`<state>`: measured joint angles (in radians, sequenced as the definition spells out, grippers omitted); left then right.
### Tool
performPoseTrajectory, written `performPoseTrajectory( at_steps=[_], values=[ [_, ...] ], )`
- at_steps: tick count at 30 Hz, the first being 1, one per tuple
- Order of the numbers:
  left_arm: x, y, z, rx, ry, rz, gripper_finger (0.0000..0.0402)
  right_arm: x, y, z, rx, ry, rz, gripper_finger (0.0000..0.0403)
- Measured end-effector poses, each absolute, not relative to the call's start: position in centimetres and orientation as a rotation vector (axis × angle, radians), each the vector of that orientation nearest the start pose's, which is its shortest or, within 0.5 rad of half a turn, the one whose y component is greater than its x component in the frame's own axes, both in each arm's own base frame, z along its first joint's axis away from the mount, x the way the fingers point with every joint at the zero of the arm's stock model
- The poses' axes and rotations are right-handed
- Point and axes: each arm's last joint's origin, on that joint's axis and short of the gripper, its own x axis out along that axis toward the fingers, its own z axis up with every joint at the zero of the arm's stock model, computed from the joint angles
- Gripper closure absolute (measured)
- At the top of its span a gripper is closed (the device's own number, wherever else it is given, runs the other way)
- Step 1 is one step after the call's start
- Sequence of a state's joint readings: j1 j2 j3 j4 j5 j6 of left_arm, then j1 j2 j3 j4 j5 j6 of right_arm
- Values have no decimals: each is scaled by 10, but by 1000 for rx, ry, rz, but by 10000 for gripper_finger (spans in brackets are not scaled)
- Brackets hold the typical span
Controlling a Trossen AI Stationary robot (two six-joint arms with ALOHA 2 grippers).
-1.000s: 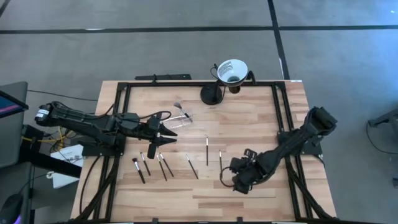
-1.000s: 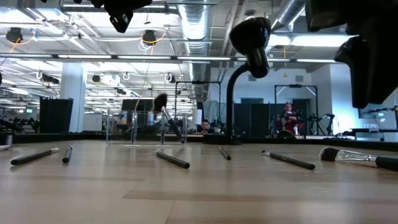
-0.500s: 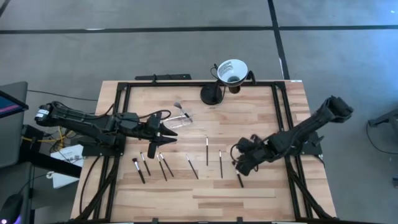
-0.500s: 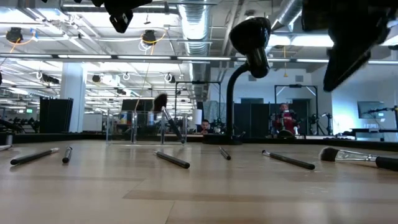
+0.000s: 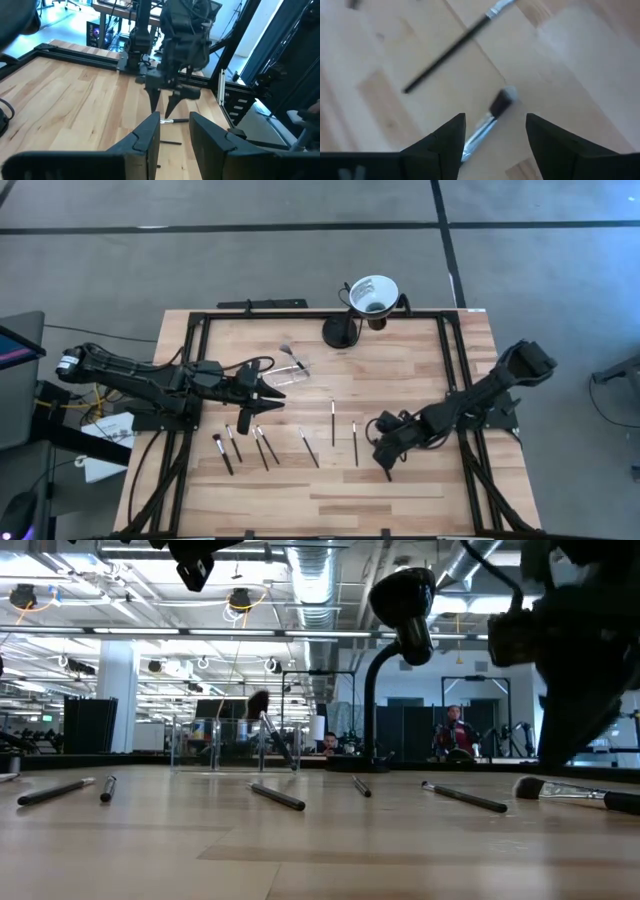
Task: Put items in baskets/containers
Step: Put the black foundation brush into the transparent organizer
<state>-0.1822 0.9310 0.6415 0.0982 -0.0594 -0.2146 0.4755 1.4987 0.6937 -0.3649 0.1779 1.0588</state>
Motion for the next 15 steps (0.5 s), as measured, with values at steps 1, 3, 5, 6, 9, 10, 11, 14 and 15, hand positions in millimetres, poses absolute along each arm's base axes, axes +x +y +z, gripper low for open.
performPoseTrajectory(
  at_steps=[1, 3, 5, 6, 9, 10, 11, 14, 15],
  values=[
    [206, -36, 284, -191, 202, -101, 300, 227, 111, 139, 570, 1118, -350, 202],
    [206, -36, 285, -191, 202, -101, 300, 230, 113, 130, 577, 1136, -357, 204],
    [206, -36, 285, -191, 201, -101, 300, 232, 114, 125, 570, 1135, -363, 208],
    [206, -36, 285, -191, 199, -102, 300, 233, 115, 123, 569, 1133, -365, 211],
    [206, -36, 285, -192, 196, -102, 300, 238, 116, 120, 595, 1107, -363, 221],
    [206, -36, 285, -192, 195, -102, 300, 239, 116, 120, 604, 1101, -362, 227],
    [206, -36, 285, -192, 195, -102, 300, 240, 116, 120, 610, 1096, -360, 235],
    [206, -36, 285, -192, 195, -102, 300, 241, 115, 119, 618, 1090, -355, 276],
    [206, -36, 285, -192, 195, -102, 300, 242, 114, 119, 612, 1092, -350, 295]
  ],
)
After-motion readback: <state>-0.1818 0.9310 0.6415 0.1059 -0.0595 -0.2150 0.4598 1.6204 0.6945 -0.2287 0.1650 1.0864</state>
